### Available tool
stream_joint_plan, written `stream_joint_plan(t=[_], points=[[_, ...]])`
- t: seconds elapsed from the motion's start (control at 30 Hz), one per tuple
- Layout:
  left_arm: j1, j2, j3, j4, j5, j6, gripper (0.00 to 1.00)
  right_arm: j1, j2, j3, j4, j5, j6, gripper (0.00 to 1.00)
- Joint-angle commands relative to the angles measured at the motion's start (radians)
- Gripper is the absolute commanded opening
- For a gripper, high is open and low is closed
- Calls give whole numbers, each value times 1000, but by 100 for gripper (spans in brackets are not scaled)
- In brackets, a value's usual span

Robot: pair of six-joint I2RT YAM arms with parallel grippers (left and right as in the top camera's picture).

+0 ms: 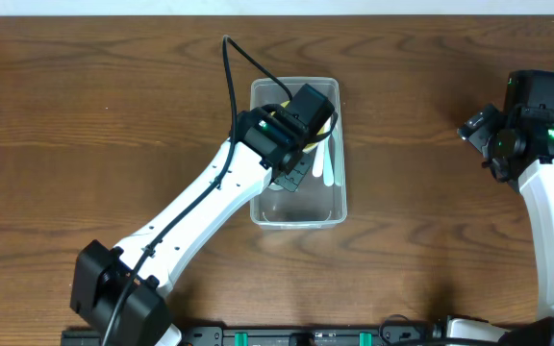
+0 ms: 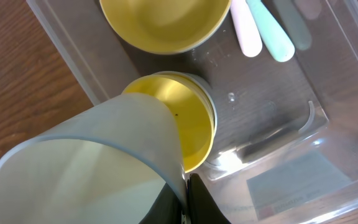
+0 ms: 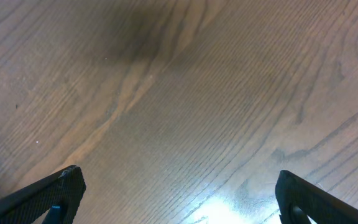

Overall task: Pack container
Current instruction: 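Press the white cup down into the stack and open the left gripper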

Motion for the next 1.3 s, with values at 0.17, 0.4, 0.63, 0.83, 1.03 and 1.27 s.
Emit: stream_joint_plan(t=[0.17,0.4,0.63,0.83,1.03,1.27], points=[[2,2,-7,11,15,13,6,-2,-1,13,-1,18,13,99],[2,2,-7,11,37,13,6,-2,-1,13,-1,18,13,99],[2,2,-7,11,64,13,6,-2,-1,13,-1,18,13,99],[1,2,-7,11,68,13,6,-2,-1,13,0,18,13,99],[1,2,-7,11,68,13,23,-2,-1,13,0,18,13,99],[1,2,-7,14,68,13,54,-2,-1,13,-1,18,13,99]])
